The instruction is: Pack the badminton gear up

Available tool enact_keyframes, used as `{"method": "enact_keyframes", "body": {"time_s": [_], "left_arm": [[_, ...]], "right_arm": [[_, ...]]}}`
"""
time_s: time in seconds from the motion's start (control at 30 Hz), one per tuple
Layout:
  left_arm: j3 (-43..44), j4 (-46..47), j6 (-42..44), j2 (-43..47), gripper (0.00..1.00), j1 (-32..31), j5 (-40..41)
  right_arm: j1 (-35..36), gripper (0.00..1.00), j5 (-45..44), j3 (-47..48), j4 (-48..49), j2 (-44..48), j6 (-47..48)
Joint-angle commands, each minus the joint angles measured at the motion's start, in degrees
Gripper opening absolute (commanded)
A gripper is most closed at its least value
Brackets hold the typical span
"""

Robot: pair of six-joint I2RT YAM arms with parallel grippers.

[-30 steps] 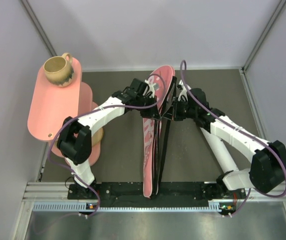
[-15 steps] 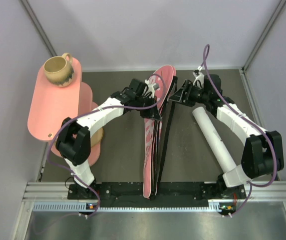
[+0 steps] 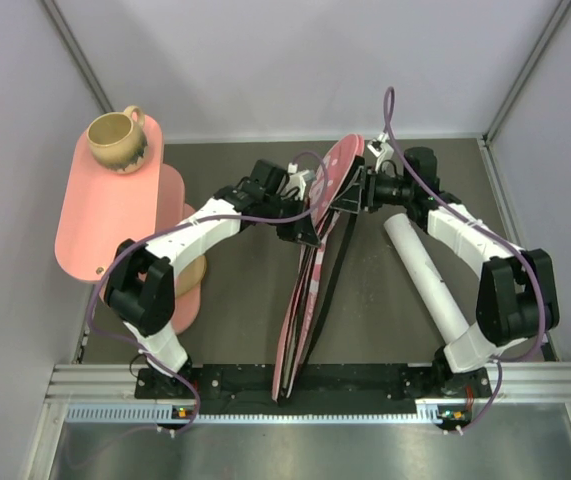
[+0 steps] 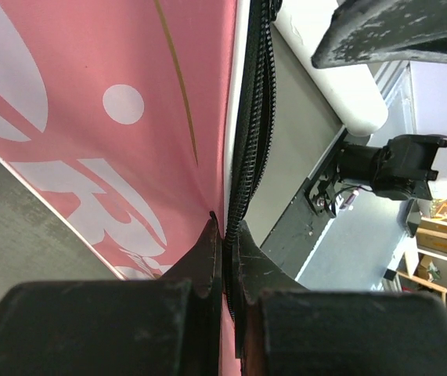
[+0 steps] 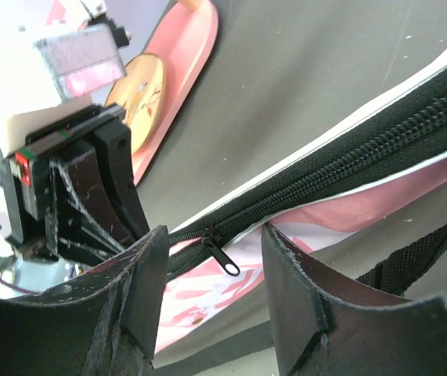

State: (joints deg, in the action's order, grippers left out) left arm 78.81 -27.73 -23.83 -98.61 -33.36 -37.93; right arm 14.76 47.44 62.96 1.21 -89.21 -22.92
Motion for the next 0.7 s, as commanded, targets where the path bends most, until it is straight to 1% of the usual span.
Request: {"method": "enact_keyframes", "body": {"time_s": [0.0, 0.03, 0.23, 0.4, 0.57, 0.6, 0.63, 0.67], "left_arm": [[-0.23, 4.08, 0.37, 4.04, 0.00, 1.19, -5.57], [-0.32, 4.17, 0.46, 4.12, 0.00, 1.28, -5.75], [-0.32, 4.17, 0.46, 4.13, 0.00, 1.55, -6.45], [-0.32, 4.26, 0.37, 3.86, 0.00, 1.55, -6.71], [-0.41, 4.26, 0.46, 4.04, 0.00, 1.55, -6.89], [-0.41, 4.35, 0.46, 4.04, 0.00, 1.55, -7.07], [-0.41, 4.26, 0.46, 4.12, 0.00, 1.55, -7.07], [-0.49, 4.26, 0.46, 3.95, 0.00, 1.55, -7.15]], "right_arm": [[-0.53, 0.49, 8.01, 0.23, 3.36, -2.19, 4.54], [-0.44, 0.46, 8.54, 0.23, 3.36, -2.37, 4.55], [-0.44, 0.38, 11.88, -0.47, 4.14, -2.29, 4.37], [-0.44, 0.34, 11.80, -0.65, 5.64, -2.72, 3.50], [-0.53, 0.26, 12.24, 0.32, 7.05, -3.95, 2.17], [-0.44, 0.23, 12.32, 0.50, 7.31, -4.22, 1.57], [-0.53, 0.18, 12.24, 0.76, 7.31, -4.57, 1.47], [-0.44, 0.16, 12.41, 1.20, 7.31, -4.92, 1.38]]}}
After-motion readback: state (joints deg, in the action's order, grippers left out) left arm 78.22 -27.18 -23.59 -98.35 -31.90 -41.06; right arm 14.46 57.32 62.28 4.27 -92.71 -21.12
